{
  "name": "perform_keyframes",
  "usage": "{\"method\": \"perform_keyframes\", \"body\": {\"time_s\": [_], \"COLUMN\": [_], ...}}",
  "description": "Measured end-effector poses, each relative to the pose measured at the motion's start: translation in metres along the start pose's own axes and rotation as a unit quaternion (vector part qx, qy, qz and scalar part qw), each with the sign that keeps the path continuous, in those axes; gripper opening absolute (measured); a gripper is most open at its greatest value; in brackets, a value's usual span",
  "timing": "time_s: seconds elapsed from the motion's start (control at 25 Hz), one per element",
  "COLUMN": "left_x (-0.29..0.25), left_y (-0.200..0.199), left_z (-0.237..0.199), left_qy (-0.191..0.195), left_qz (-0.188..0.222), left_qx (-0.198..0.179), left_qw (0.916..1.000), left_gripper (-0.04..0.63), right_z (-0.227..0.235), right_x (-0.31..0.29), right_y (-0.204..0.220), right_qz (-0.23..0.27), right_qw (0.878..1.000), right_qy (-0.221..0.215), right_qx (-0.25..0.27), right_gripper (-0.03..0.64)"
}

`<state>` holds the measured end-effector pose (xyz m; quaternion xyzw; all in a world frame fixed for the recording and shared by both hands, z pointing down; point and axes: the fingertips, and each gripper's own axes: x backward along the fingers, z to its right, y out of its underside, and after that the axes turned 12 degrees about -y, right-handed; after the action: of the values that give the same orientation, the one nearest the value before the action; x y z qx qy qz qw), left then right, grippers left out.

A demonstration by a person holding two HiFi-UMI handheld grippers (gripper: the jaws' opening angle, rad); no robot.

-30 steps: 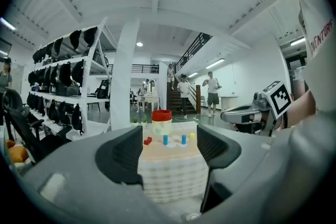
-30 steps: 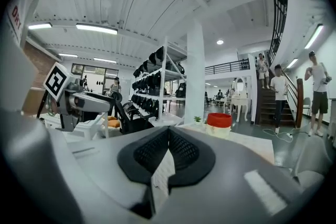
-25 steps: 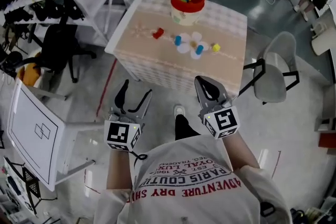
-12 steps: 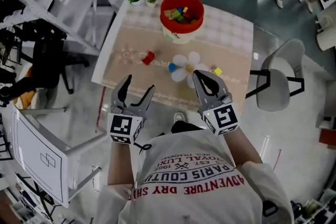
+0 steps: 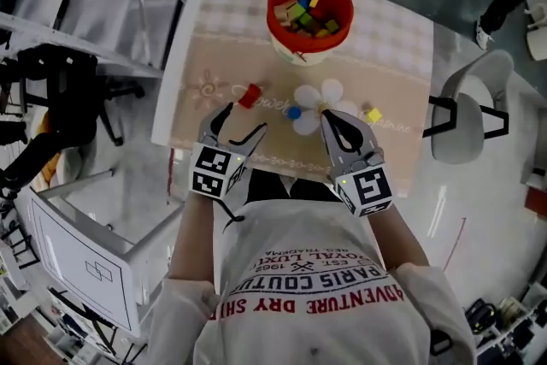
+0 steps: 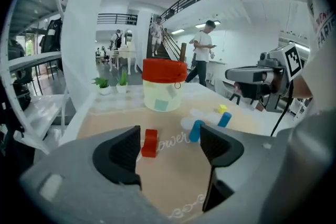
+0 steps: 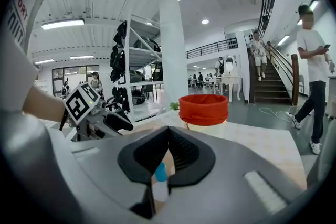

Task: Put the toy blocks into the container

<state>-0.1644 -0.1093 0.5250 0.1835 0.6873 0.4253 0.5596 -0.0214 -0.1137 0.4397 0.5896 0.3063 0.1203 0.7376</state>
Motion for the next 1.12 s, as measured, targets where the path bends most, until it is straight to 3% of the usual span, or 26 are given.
{"method": "perform_keyframes", "body": {"time_s": [0.16,0.4,0.48,0.64,0.88,1.12], "left_x": [-0.029,-0.061,-0.07,-0.083,-0.084,-0.08], "left_y": [0.03,0.064,0.068,0.074,0.079,0.064], "left_z": [-0.014,-0.025,-0.027,-0.03,-0.039,-0.042], "left_qy": [0.028,0.061,0.063,0.055,0.044,0.057], "left_qz": [-0.058,-0.099,-0.102,-0.106,-0.118,-0.099], "left_qx": [-0.017,-0.042,-0.059,-0.086,-0.092,-0.1], "left_qw": [0.9978,0.9923,0.991,0.9891,0.9878,0.9884], "left_gripper": [0.364,0.362,0.355,0.263,0.155,0.152], "right_z": [0.002,0.008,0.01,0.013,0.004,0.003], "right_x": [-0.014,-0.033,-0.035,-0.033,-0.035,-0.034], "right_y": [0.014,0.024,0.026,0.031,0.028,0.014], "right_qz": [-0.017,-0.023,-0.023,-0.027,-0.023,-0.014], "right_qw": [0.999,0.997,0.996,0.993,0.992,0.991], "right_qy": [0.038,0.07,0.079,0.106,0.113,0.128], "right_qx": [-0.028,-0.036,-0.032,-0.04,-0.042,-0.025], "right_gripper": [0.002,0.002,0.002,0.002,0.002,0.002]}}
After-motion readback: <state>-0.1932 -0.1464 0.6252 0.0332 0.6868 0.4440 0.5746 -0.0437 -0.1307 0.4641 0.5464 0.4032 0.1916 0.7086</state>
